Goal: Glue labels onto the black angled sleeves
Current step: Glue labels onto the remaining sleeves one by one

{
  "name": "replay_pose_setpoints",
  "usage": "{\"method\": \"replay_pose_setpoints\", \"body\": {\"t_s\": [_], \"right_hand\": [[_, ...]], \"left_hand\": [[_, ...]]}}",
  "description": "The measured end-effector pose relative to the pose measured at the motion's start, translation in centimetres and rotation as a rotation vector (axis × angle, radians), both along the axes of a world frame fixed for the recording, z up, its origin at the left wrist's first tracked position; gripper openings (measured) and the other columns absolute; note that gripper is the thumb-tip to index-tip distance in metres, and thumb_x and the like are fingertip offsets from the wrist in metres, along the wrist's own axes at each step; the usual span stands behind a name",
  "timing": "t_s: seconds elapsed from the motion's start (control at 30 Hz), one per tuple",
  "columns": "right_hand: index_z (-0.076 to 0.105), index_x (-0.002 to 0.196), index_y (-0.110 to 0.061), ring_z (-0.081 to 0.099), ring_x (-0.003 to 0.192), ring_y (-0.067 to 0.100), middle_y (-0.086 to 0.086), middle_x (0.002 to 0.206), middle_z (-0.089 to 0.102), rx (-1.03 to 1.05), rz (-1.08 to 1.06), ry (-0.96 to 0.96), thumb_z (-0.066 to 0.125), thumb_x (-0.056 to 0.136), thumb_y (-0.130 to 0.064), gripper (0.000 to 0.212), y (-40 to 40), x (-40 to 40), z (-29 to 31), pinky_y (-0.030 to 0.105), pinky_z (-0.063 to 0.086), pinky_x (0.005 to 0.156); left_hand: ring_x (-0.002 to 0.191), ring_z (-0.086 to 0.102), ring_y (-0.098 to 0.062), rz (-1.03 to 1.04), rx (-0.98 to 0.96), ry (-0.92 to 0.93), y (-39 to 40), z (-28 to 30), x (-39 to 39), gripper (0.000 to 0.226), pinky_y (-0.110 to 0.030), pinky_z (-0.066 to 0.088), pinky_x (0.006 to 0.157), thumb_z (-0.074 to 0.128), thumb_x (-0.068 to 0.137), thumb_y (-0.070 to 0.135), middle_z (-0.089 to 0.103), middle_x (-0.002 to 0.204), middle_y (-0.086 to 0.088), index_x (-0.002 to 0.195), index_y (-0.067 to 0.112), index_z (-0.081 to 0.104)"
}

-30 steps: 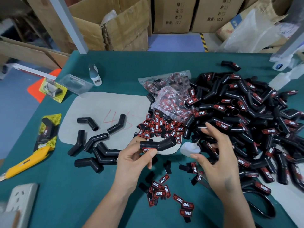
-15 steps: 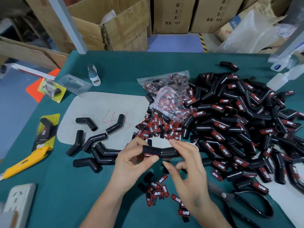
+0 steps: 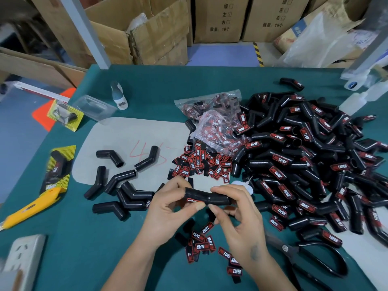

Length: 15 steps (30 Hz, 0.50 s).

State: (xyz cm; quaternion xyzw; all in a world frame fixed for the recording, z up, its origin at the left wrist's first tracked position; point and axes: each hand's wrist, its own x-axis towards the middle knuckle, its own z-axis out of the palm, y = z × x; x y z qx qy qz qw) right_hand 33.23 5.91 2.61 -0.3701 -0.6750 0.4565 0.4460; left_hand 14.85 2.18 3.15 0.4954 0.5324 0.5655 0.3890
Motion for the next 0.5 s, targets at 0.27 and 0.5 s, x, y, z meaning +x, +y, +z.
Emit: {"method": "replay_pose_setpoints", "body": {"t_s": [0.27, 0.5], "right_hand": [[0.066, 0.126, -0.032, 0.068, 0.103, 0.023, -0.016, 0.122, 0.060, 0.053, -0.006, -0.009, 0.068, 0.098, -0.023, 0.030, 0.04, 0.08, -0.02, 0.038, 0.061, 0.070], [0.066, 0.127, -0.033, 0.068, 0.103, 0.023, -0.016, 0.122, 0.060, 0.065, -0.006, -0.004, 0.068, 0.099, -0.023, 0.031, 0.10, 0.10, -0.15, 0.039, 0.061, 0.071]], "left_hand": [[0.074, 0.054, -0.015, 0.012, -0.018, 0.002, -0.07, 0.01, 0.08, 0.011, -0.030, 0.044, 0.061, 0.081, 0.083, 0.030, 0.056, 0.085, 0.007, 0.093, 0.024, 0.083], [0.076, 0.054, -0.021, 0.014, -0.020, 0.031, -0.10, -0.01, -0.02, 0.013, -0.043, 0.045, 0.065, 0.081, 0.084, 0.030, 0.055, 0.087, 0.008, 0.093, 0.022, 0.082]]}}
